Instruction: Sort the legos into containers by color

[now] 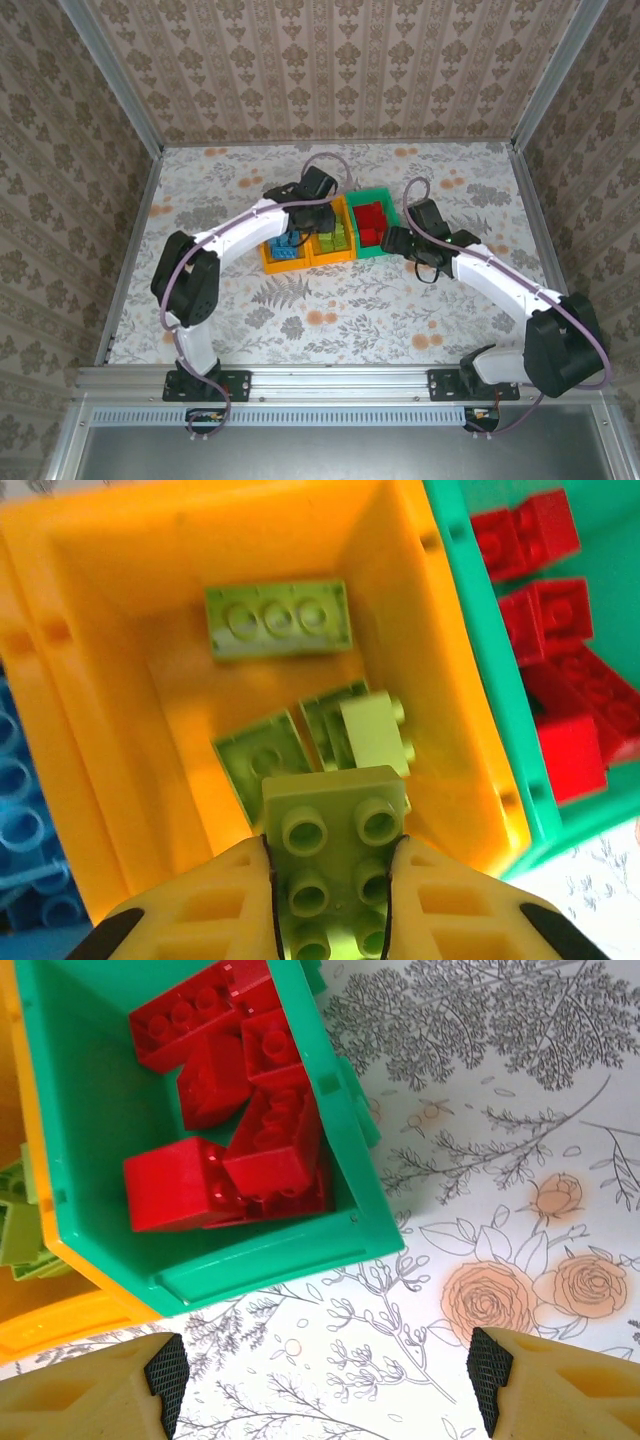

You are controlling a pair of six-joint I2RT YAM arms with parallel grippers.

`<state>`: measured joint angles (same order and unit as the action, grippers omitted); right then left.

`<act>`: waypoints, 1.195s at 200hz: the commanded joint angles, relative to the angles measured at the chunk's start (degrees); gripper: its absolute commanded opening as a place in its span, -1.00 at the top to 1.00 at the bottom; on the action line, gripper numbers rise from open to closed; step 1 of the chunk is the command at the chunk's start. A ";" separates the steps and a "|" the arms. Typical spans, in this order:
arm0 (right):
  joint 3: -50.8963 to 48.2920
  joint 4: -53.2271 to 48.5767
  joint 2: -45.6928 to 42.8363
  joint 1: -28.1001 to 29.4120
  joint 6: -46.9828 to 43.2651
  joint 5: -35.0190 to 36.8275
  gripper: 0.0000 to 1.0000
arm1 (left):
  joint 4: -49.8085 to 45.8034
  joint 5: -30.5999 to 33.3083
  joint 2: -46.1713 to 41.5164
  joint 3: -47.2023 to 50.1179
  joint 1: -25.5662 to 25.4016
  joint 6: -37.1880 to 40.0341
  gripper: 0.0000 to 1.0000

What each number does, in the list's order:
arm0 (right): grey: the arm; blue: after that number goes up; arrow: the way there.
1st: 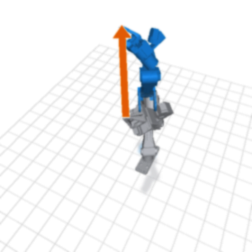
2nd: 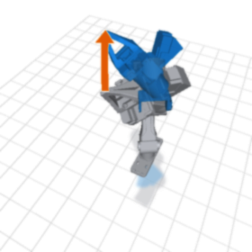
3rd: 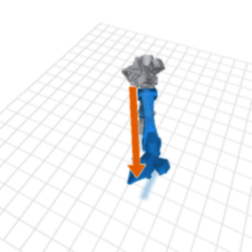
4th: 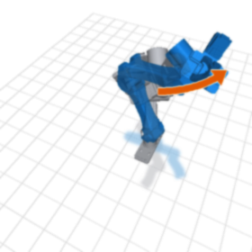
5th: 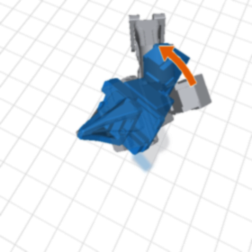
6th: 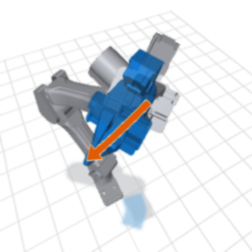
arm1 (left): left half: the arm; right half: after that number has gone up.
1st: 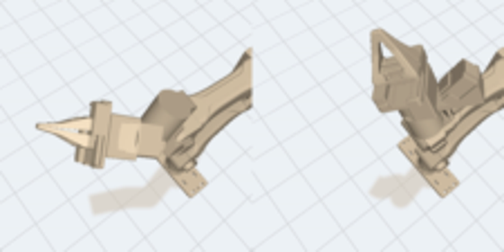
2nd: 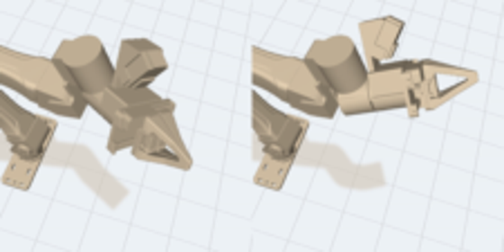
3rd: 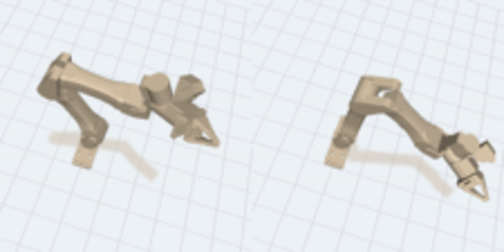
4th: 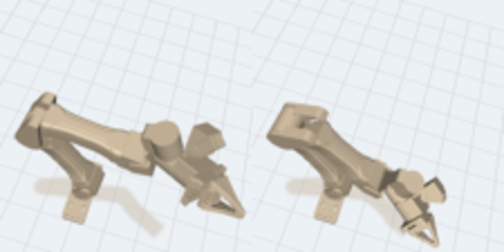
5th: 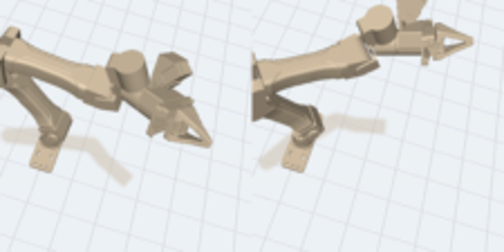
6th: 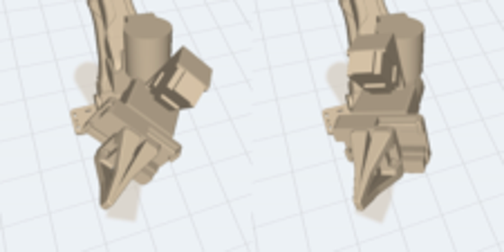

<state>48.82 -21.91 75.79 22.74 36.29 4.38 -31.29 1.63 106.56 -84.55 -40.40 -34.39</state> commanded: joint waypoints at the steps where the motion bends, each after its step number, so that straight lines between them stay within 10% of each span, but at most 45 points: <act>1: -2.11 1.21 -1.78 -0.38 0.56 1.42 -0.55 | -1.47 -2.25 2.75 -3.44 1.72 3.07 0.52; 146: -5.75 0.70 -6.00 -0.41 -2.63 2.37 -0.65 | -1.28 -8.15 7.08 -7.47 4.89 5.17 0.35; 198: -5.57 1.06 -7.33 -0.41 -5.35 2.94 -0.77 | -1.06 -8.21 5.67 -6.52 4.81 4.86 -0.17; 239: -7.46 5.09 -12.02 -0.43 -11.78 8.21 -0.98 | -0.87 -7.10 3.60 -5.78 4.76 5.44 -0.97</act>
<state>42.68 -19.46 67.29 22.65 30.00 7.22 -30.79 -6.31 112.42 -90.21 -35.97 -29.71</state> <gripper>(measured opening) 0.976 0.868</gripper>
